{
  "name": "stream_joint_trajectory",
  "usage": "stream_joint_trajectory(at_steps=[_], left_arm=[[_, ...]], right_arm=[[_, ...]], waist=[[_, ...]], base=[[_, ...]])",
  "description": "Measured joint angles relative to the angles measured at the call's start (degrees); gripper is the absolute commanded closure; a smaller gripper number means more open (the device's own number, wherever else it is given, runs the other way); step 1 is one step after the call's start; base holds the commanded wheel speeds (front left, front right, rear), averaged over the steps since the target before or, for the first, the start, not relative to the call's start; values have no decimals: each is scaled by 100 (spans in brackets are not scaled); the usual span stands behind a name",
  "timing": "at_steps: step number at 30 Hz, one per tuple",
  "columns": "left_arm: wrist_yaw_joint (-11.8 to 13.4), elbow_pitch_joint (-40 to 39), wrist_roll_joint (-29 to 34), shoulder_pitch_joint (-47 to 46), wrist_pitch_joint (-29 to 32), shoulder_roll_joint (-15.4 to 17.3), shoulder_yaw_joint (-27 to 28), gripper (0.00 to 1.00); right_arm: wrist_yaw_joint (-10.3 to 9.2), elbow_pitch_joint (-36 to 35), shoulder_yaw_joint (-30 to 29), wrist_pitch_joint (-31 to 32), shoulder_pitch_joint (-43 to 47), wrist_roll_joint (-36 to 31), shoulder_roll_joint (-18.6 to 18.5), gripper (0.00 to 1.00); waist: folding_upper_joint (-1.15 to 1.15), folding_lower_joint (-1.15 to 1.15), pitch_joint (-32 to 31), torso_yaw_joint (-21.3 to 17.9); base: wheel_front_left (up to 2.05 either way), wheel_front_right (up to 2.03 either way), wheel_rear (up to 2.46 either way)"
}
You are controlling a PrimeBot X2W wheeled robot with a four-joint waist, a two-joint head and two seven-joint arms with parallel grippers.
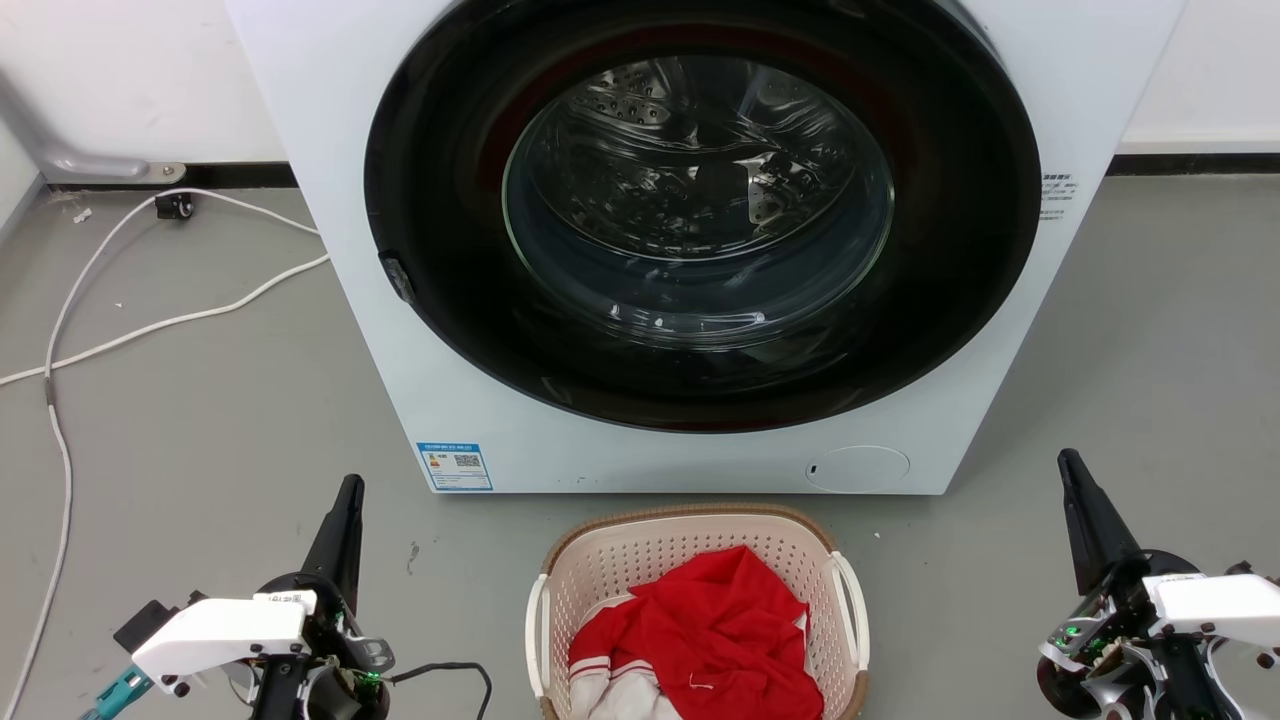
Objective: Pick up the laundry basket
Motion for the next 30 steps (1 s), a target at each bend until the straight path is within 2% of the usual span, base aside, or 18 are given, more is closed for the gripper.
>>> stream_joint_trajectory(at_steps=[14,15,23,30], left_arm=[[0,1,8,-1,12,-8,12,100],[0,1,8,-1,12,-9,13,0],[5,8,19,127,-138,-41,-208,0],[5,-194,498,127,-328,-46,-401,0]], right_arm=[[0,1,-8,2,-1,-11,4,100],[0,1,-9,3,-1,-11,5,0],[0,-26,73,-140,160,-33,13,0],[0,-171,153,-342,270,-542,0,0]], waist=[[0,0,0,0],[0,0,0,0],[0,0,2,-1],[0,0,5,-2]], base=[[0,0,0],[0,0,0],[0,0,0],[0,0,0]])
